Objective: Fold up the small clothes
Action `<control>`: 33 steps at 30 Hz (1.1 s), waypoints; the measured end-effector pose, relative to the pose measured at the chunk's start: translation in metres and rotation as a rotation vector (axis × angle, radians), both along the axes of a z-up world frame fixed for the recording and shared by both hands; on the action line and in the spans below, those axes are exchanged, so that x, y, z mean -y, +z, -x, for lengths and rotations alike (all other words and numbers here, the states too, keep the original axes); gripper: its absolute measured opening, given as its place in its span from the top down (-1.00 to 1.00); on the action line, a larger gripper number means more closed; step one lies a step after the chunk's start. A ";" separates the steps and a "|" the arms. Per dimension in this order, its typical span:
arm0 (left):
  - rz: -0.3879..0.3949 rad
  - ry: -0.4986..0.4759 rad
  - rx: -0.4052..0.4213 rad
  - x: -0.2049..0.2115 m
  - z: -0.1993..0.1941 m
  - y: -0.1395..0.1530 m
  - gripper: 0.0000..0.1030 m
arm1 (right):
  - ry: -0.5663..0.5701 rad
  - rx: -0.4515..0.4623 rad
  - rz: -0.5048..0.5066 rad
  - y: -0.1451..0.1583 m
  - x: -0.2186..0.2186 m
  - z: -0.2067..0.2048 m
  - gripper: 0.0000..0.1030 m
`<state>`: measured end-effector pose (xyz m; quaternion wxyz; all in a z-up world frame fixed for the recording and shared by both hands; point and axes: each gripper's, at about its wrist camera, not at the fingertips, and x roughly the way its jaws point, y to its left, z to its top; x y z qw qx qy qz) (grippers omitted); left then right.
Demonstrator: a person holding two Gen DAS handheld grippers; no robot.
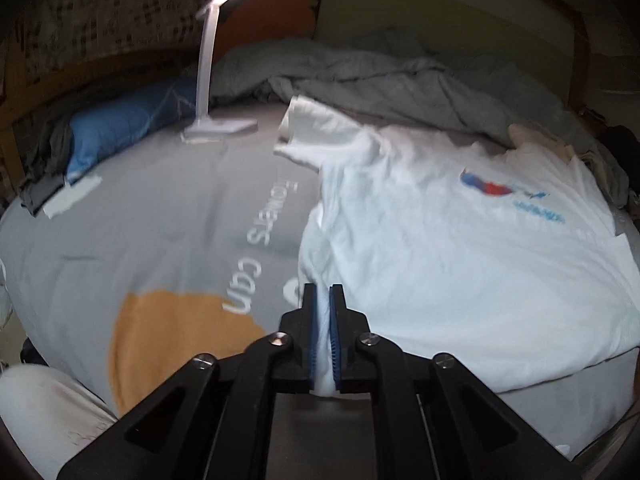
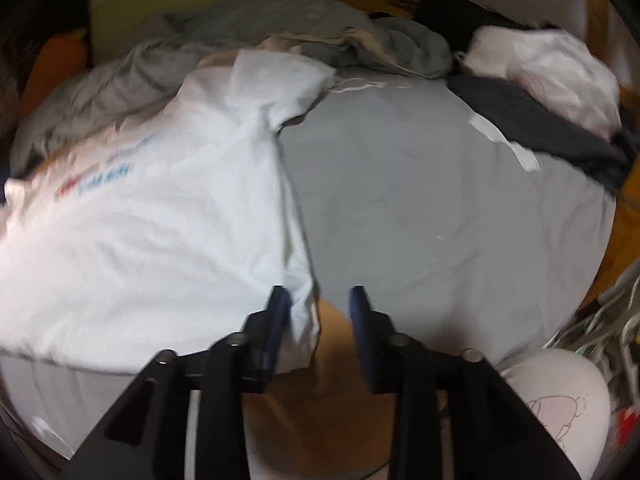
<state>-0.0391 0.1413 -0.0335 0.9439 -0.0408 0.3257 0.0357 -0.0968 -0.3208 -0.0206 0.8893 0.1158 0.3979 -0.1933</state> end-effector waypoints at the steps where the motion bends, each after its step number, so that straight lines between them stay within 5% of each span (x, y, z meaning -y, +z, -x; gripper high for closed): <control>1: 0.016 -0.013 0.009 -0.001 0.000 0.007 0.75 | -0.011 0.022 -0.007 0.005 0.006 0.001 0.30; 7: 0.087 -0.128 0.013 0.004 -0.017 0.039 0.67 | 0.098 0.087 -0.042 0.040 0.008 -0.018 0.11; 11: 0.128 -0.225 -0.029 0.011 -0.047 0.049 0.33 | 0.234 0.119 -0.169 0.055 -0.002 -0.051 -0.01; 14: 0.067 -0.198 -0.039 0.015 -0.072 0.053 0.10 | 0.232 0.074 -0.102 0.048 -0.012 -0.075 -0.02; 18: 0.144 -0.217 -0.047 -0.014 -0.117 0.061 -0.01 | 0.198 0.027 -0.079 0.043 -0.005 -0.099 -0.02; 23: 0.099 -0.120 -0.149 -0.047 -0.188 0.052 -0.29 | 0.193 0.037 -0.016 0.053 0.011 -0.124 -0.14; 27: 0.348 -0.049 -0.319 -0.089 -0.235 0.007 -0.28 | 0.205 0.039 -0.034 0.040 0.006 -0.138 -0.17; 28: 0.459 -0.038 -0.331 -0.101 -0.240 -0.005 -0.24 | 0.202 0.034 -0.048 0.034 0.006 -0.138 -0.17; 30: 0.614 -0.019 -0.280 -0.119 -0.242 -0.019 0.17 | 0.210 0.020 -0.079 0.020 0.005 -0.138 -0.17; 31: 0.646 -0.014 -0.249 -0.126 -0.243 -0.021 0.88 | 0.214 0.016 -0.087 0.017 0.005 -0.138 -0.17; 33: 0.681 0.052 -0.216 -0.142 -0.238 -0.024 0.95 | 0.205 0.029 -0.097 0.015 0.006 -0.137 -0.17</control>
